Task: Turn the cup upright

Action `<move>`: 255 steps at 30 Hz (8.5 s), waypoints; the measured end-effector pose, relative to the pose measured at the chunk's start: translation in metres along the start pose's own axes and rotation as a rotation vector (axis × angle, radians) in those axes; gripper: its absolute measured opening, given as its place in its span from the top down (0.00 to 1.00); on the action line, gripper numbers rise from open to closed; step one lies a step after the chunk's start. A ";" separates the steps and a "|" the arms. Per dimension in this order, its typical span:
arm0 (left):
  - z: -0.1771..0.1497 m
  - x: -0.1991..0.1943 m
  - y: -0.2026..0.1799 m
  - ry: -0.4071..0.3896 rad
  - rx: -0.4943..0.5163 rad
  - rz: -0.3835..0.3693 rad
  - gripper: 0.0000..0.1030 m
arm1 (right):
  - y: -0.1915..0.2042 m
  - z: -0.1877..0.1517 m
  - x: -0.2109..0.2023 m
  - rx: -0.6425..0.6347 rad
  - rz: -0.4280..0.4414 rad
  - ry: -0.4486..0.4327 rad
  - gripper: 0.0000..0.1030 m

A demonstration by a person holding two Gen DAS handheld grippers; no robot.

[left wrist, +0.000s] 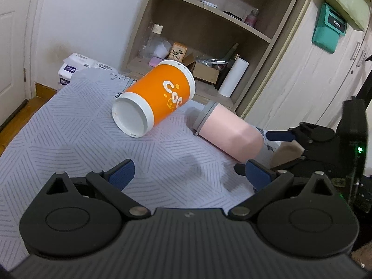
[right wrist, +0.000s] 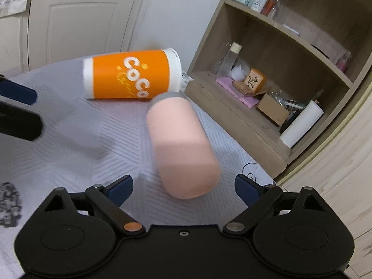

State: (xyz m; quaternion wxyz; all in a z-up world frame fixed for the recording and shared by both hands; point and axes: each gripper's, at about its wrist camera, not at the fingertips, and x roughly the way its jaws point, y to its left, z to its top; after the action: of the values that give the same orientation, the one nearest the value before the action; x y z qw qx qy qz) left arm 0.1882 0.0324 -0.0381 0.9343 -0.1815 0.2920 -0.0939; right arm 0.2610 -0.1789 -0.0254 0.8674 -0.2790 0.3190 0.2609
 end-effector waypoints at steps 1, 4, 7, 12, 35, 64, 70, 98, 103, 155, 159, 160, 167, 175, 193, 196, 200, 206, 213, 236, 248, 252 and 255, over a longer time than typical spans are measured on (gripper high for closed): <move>0.000 0.001 0.000 0.001 -0.003 -0.004 0.00 | -0.002 0.001 0.004 -0.001 0.007 0.006 0.09; -0.001 0.002 0.001 0.001 -0.014 -0.010 0.00 | -0.003 0.005 0.011 -0.019 0.025 -0.001 0.09; 0.000 0.003 0.000 0.011 -0.019 -0.014 0.00 | -0.004 0.010 0.020 -0.041 0.020 0.015 0.17; 0.004 0.002 -0.005 0.016 -0.005 0.000 0.00 | -0.009 0.010 0.023 0.006 0.058 0.065 0.34; -0.024 -0.022 -0.020 0.125 -0.065 -0.038 0.00 | 0.033 -0.031 -0.049 0.298 0.095 0.102 0.34; -0.048 0.016 -0.048 0.312 -0.209 -0.267 0.03 | 0.037 -0.080 -0.088 0.470 0.231 0.102 0.22; -0.049 0.029 -0.046 0.344 -0.250 -0.283 0.03 | 0.023 -0.065 -0.095 0.381 0.255 0.127 0.19; -0.050 0.035 -0.037 0.311 -0.301 -0.312 0.32 | 0.021 -0.043 -0.071 0.363 0.326 0.165 0.34; -0.054 0.035 -0.043 0.293 -0.272 -0.319 0.31 | 0.019 -0.055 -0.076 0.420 0.333 0.125 0.34; 0.029 0.032 -0.073 -0.046 0.418 -0.240 0.41 | 0.034 -0.016 -0.033 0.231 -0.006 -0.257 0.34; 0.036 0.050 -0.071 -0.065 0.430 -0.242 0.41 | 0.025 -0.011 -0.016 0.225 -0.032 -0.258 0.34; 0.037 0.053 -0.071 -0.067 0.432 -0.242 0.41 | 0.022 -0.010 -0.013 0.232 -0.037 -0.264 0.34; 0.044 0.068 -0.072 -0.071 0.424 -0.253 0.41 | 0.005 -0.012 0.000 0.328 -0.007 -0.297 0.34; 0.045 0.074 -0.072 -0.027 0.387 -0.250 0.37 | 0.001 -0.012 0.002 0.363 0.014 -0.291 0.32; 0.017 0.000 -0.057 -0.059 0.319 -0.126 0.25 | 0.027 -0.042 -0.054 0.399 -0.001 -0.292 0.22; 0.010 -0.024 -0.057 -0.087 0.329 -0.100 0.25 | 0.036 -0.050 -0.074 0.404 -0.010 -0.305 0.22; 0.001 -0.056 -0.058 -0.130 0.350 -0.056 0.25 | 0.053 -0.065 -0.100 0.395 -0.071 -0.325 0.22; -0.011 -0.089 -0.062 -0.143 0.354 -0.034 0.25 | 0.066 -0.082 -0.136 0.447 -0.112 -0.360 0.22; -0.017 -0.117 -0.071 -0.165 0.361 -0.008 0.25 | 0.072 -0.084 -0.171 0.467 -0.200 -0.359 0.22; -0.034 -0.173 -0.084 -0.239 0.371 0.079 0.00 | 0.101 -0.090 -0.224 0.579 -0.361 -0.355 0.01; -0.038 -0.168 -0.080 -0.211 0.382 0.151 0.00 | 0.107 -0.087 -0.221 0.596 -0.419 -0.335 0.00; -0.040 -0.168 -0.079 -0.190 0.378 0.150 0.00 | 0.107 -0.089 -0.223 0.610 -0.433 -0.329 0.00; -0.041 -0.167 -0.078 -0.173 0.378 0.159 0.00 | 0.105 -0.091 -0.223 0.621 -0.446 -0.323 0.00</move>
State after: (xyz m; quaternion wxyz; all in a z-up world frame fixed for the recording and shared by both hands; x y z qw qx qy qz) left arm 0.0234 -0.0034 0.0465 0.9778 0.0132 0.2013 -0.0573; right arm 0.0100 -0.2252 0.0386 0.9845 -0.0220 0.1742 -0.0017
